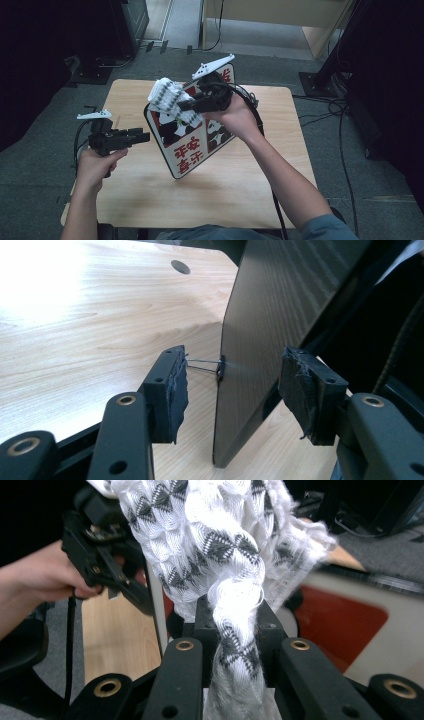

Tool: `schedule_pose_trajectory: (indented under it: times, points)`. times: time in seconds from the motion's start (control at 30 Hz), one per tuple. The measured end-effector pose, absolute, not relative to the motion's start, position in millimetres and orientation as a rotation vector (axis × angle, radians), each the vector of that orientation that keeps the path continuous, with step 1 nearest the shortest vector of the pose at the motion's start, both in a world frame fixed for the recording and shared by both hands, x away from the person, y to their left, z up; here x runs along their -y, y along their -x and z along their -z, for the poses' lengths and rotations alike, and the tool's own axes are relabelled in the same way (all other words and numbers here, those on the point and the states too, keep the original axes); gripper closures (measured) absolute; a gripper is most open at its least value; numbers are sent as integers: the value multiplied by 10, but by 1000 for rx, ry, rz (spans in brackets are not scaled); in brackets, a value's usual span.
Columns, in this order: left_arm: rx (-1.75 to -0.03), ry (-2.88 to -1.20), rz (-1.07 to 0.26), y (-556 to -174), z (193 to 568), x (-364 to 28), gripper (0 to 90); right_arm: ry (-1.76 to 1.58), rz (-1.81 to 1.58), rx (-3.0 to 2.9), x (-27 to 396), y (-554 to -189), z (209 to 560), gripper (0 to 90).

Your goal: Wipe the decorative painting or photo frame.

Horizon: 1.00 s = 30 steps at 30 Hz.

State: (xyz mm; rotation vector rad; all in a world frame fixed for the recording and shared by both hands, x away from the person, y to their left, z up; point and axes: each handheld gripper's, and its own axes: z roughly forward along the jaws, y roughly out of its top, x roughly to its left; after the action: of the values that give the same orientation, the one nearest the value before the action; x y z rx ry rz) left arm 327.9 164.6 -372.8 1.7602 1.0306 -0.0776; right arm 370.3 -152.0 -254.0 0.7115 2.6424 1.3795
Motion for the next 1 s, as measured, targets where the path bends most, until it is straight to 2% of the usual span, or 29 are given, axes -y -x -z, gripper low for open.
schedule_pose_trajectory:
  times: [0.23,1.0]
  points:
    - [-1036,-1770,68,-3361,3767,-1632,435,-719,-1383,-2595,1437,-3757,2390,795]
    - [-987,-1776,88,-3441,3795,-1541,411,-756,-1302,-2654,1375,-3782,2663,790]
